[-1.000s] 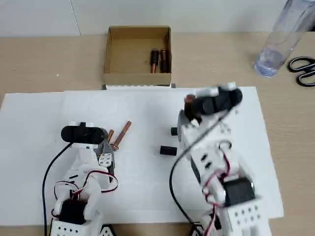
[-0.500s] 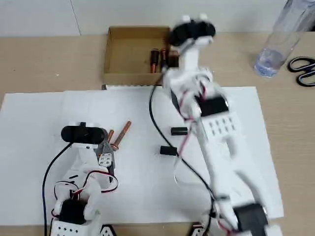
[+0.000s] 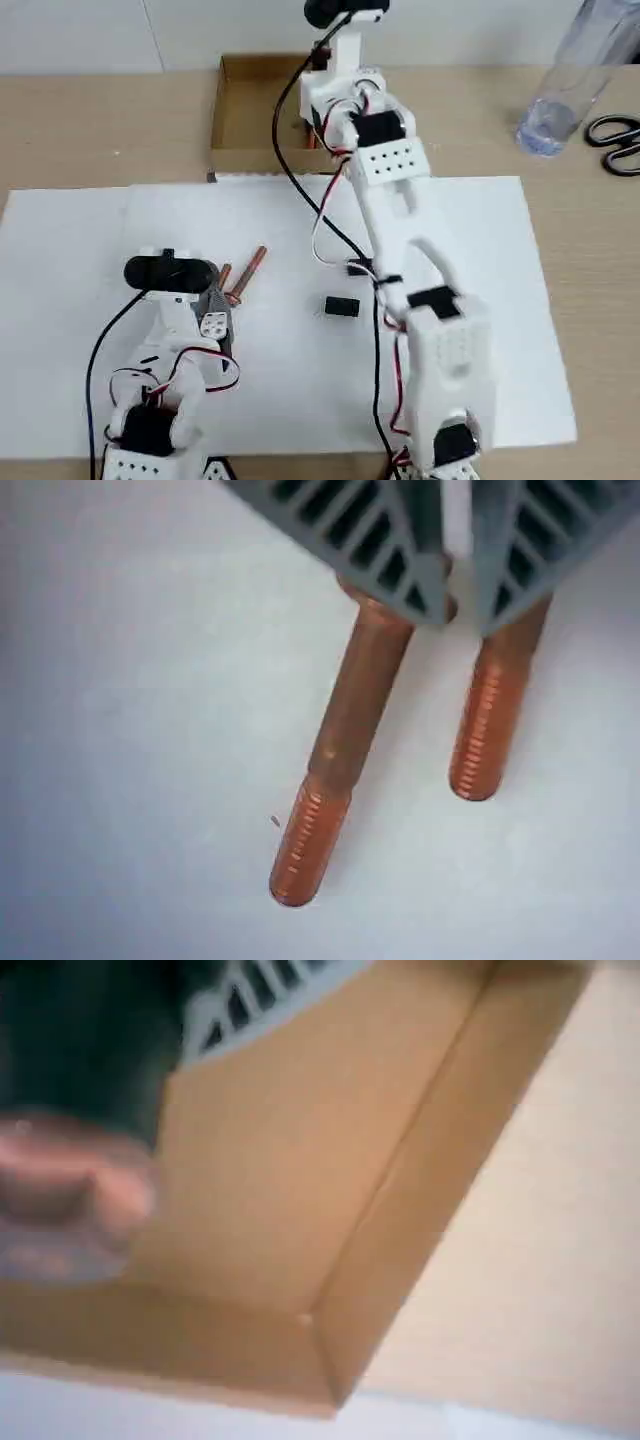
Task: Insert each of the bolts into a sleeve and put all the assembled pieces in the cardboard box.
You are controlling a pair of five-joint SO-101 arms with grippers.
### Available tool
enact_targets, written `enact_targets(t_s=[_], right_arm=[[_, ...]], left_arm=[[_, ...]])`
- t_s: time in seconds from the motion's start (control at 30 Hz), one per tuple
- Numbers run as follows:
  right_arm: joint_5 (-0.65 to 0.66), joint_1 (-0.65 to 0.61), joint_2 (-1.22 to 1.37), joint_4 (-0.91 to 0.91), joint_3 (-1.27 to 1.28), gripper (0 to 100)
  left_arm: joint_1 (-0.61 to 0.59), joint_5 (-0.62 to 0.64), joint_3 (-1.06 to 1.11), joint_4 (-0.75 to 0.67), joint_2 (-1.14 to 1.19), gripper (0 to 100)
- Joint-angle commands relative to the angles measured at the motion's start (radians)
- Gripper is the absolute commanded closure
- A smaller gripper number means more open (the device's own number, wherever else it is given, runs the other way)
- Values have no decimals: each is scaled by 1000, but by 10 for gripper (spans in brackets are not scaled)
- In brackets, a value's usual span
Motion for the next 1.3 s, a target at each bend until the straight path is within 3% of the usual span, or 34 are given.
enact_targets(t_s=[0.0,0.27,0.53,0.73,1.03,1.27], right_arm=[[-3,5,159,-74,-269,995],[-3,-7,513,-142,-649,995],[-3,-30,665,-114,-832,980],[-3,-27,665,31,-867,801],[-9,28,619,137,-891,856],[-5,38,406,510,-890,862]], left_arm=[[-6,-3,-8,-15,-11,994],[-6,-3,-8,-15,-11,994],[-6,-2,-8,-15,-11,994],[-6,-2,-8,-15,-11,994],[-6,-2,-8,-15,-11,994],[-6,-2,-8,-15,-11,994]])
